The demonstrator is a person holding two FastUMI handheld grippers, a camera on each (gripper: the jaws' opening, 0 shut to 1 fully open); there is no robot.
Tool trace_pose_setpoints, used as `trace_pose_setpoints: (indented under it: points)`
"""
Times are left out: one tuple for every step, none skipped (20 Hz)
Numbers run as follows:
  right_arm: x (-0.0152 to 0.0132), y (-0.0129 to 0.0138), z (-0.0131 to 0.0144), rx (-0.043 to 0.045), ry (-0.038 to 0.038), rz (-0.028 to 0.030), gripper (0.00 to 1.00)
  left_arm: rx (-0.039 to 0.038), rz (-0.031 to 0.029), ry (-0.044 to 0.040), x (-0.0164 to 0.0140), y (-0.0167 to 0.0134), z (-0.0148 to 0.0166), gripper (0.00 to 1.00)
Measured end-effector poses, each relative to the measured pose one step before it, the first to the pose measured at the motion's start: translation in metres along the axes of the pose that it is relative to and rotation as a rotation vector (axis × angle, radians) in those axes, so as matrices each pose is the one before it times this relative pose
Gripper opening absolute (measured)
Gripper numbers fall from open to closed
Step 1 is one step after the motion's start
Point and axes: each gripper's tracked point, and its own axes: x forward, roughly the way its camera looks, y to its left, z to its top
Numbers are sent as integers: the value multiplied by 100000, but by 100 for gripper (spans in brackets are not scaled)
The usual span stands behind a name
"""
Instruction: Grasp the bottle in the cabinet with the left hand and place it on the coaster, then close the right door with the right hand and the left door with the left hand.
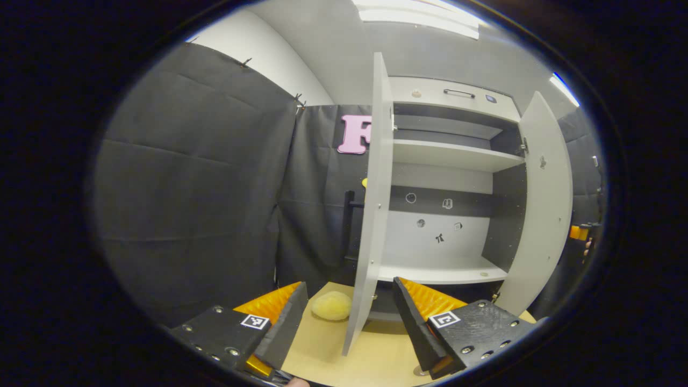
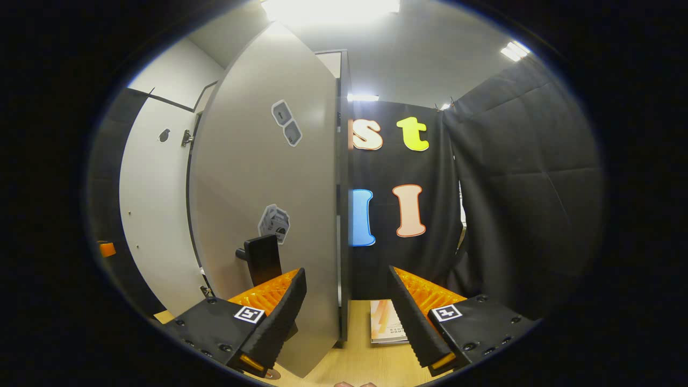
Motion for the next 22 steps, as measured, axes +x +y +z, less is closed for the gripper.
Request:
trace_pose_setpoints:
  points:
    - [222, 518, -112, 357, 245, 86, 97, -194, 600, 220, 17, 760, -106, 85]
    - [99, 611, -17, 622, -514, 64, 97, -348, 274, 227, -102, 643, -47, 85]
    - [135, 523, 45, 504, -95, 16, 97, -231, 200, 3, 12, 674, 16, 85]
    - [189, 525, -89, 716, -282, 135, 97, -113, 531, 135, -58, 686, -83, 84]
    - [114, 585, -95, 710, 29, 270, 97, -106, 687, 139, 111, 675, -69, 84]
    - [220, 654, 1, 754, -393, 411, 97, -173, 655, -144, 144, 816, -139, 85]
    - [333, 678, -33, 552, -264, 561, 96, -290, 400, -202, -59, 647, 66, 85]
    - [357, 799, -15, 142, -62, 788, 97, -218, 94, -66, 177, 578, -92, 85]
    - [381, 750, -14, -403, -193, 677, 96, 126, 214, 69, 235, 532, -46, 85]
    - [173, 579, 150, -300, -463, 165, 97, 396, 439, -96, 74, 686, -77, 85]
    - [207, 647, 211, -185, -1113, 245, 92, 343, 431, -131, 57, 750, 137, 84]
    - [87, 678, 200, 117, -1247, 597, 92, 136, 242, -360, 4, 632, -182, 85]
    - [54, 696, 141, 202, -912, 712, 97, -120, 108, -431, 236, 745, 85, 92]
    - [142, 499, -129, -241, -262, 226, 97, -301, 11, -487, 131, 554, -59, 85]
    - [-67, 207, -157, -521, 277, -489, 97, -478, 226, -243, 411, 540, 38, 85]
    - [-119, 225, -375, -515, 575, -328, 97, -606, 50, -242, 370, 473, -9, 92]
    - [1, 153, -237, -262, 655, -417, 97, -460, -280, -625, 448, 488, 39, 92]
    - [128, 4, -183, 76, 755, -685, 97, -282, -54, -378, 420, 435, -10, 92]
    - [-82, -100, -173, 350, 692, -797, 97, -59, 17, -317, 489, 470, 74, 92]
    - [-206, -237, -299, 569, 726, -958, 97, 4, -109, -82, 419, 289, 26, 92]
    - [-131, -171, -275, 668, 566, -894, 97, 116, -382, -106, 221, 197, -62, 92]
    - [-150, -201, -192, 604, 578, -1191, 97, 225, -375, -15, 563, 189, 21, 88]
